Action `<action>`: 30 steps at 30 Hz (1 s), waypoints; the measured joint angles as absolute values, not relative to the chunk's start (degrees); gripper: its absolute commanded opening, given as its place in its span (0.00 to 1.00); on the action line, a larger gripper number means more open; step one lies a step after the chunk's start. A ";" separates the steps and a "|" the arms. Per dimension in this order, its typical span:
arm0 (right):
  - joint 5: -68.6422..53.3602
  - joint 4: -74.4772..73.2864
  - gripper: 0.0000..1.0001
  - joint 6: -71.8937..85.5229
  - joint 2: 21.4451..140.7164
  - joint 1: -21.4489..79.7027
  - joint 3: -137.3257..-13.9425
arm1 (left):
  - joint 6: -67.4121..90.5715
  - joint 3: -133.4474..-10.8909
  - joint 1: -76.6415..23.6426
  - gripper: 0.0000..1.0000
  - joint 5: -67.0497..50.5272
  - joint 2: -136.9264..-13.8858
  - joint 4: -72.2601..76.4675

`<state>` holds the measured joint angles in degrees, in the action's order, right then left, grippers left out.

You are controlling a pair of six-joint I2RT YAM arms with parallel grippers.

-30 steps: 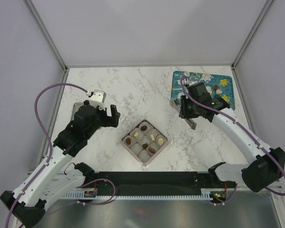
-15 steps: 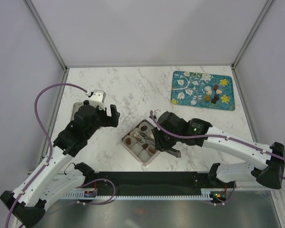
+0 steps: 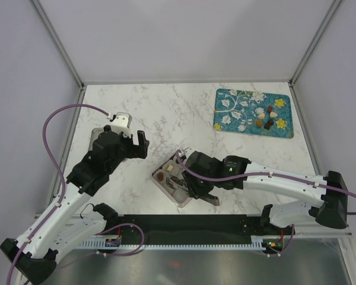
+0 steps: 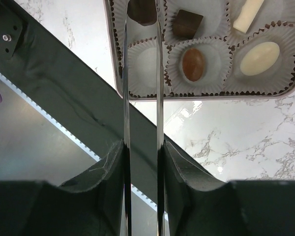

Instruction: Pack the chocolate

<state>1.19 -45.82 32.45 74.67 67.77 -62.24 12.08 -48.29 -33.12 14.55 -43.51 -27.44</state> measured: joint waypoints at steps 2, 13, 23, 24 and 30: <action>1.45 -45.80 0.43 32.82 74.85 67.77 -62.24 | 12.08 -48.29 -33.12 0.97 14.55 -43.51 -27.44; 2.42 -45.65 0.49 32.84 74.98 67.79 -62.28 | 12.08 -48.29 -33.12 0.97 14.55 -43.51 -27.44; 6.26 -48.05 0.48 32.80 74.96 67.24 -67.42 | 12.08 -48.29 -33.12 0.97 14.55 -43.48 -27.44; 6.87 -48.73 0.48 32.71 74.87 66.61 -68.79 | 12.08 -48.29 -33.12 0.97 14.55 -43.48 -27.44; 9.41 -50.37 0.48 28.53 72.95 49.80 -74.39 | 12.08 -48.29 -33.12 0.97 14.52 -43.44 -27.46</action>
<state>9.41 -50.37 28.53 72.95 49.80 -74.39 12.08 -48.29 -33.12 14.52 -43.44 -27.46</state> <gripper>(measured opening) 0.480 0.975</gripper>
